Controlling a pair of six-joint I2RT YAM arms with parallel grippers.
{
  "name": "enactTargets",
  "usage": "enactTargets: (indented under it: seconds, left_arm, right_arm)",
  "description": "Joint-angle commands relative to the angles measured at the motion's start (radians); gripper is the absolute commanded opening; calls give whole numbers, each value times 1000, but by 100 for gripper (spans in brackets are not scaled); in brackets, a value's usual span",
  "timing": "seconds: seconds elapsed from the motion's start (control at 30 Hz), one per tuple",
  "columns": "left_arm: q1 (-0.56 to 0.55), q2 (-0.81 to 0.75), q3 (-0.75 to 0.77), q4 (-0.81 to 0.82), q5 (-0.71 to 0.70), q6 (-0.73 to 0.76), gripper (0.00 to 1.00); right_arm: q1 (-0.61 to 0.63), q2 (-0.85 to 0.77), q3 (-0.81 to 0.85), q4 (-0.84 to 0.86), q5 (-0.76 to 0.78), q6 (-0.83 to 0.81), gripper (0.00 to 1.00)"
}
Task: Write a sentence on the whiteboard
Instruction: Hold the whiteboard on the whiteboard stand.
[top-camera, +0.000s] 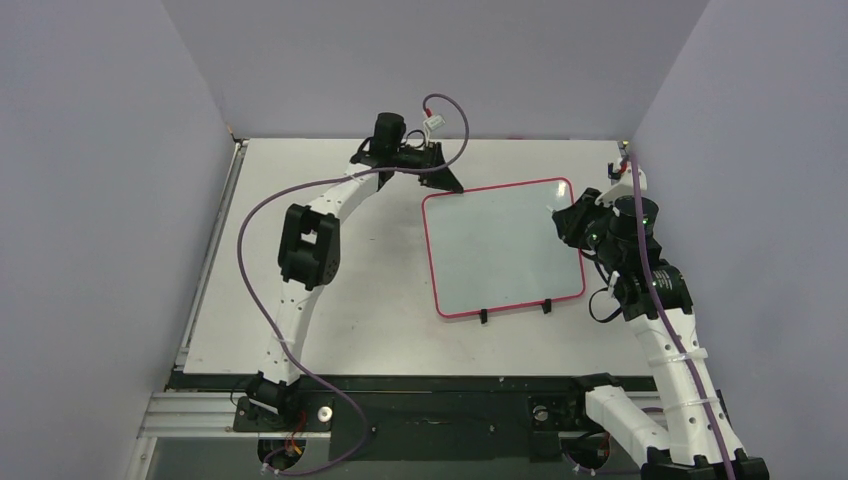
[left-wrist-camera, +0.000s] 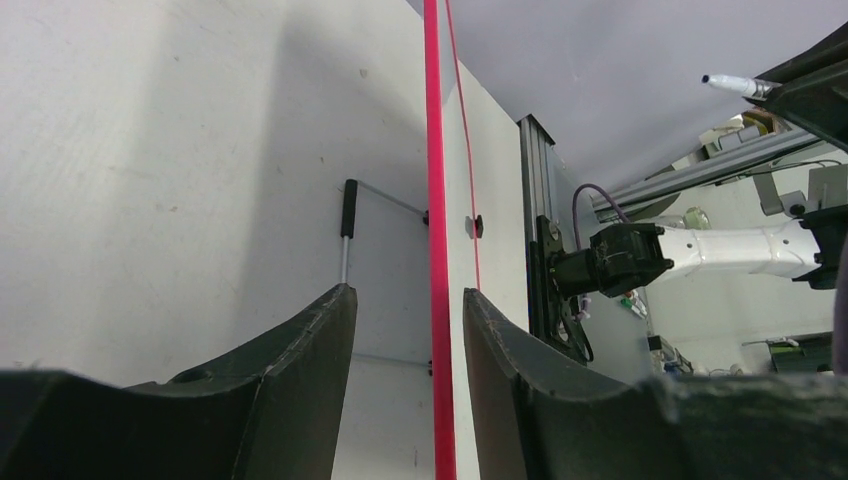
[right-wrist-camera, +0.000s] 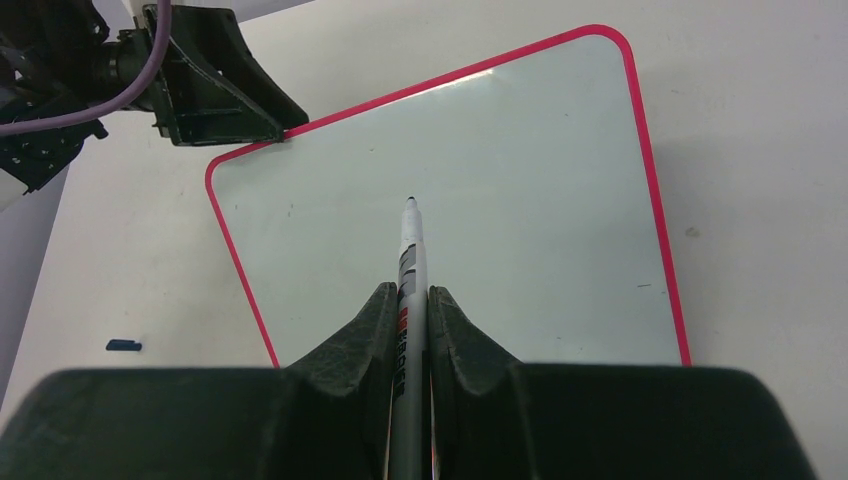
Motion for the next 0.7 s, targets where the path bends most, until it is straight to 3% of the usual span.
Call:
enactTargets:
  seconds: [0.0,0.23,0.67]
  left_arm:
    - [-22,-59,4,-138,5,128,40]
    - [-41,-45,79,-380,-51,301,33]
    - [-43,-75,75,-300,-45,222,31]
  right_arm:
    - [-9,-17,27,11,-9,-10,0]
    - [-9,-21,16,12,-13,-6,0]
    - [-8,-19,12,15,-25,2,0]
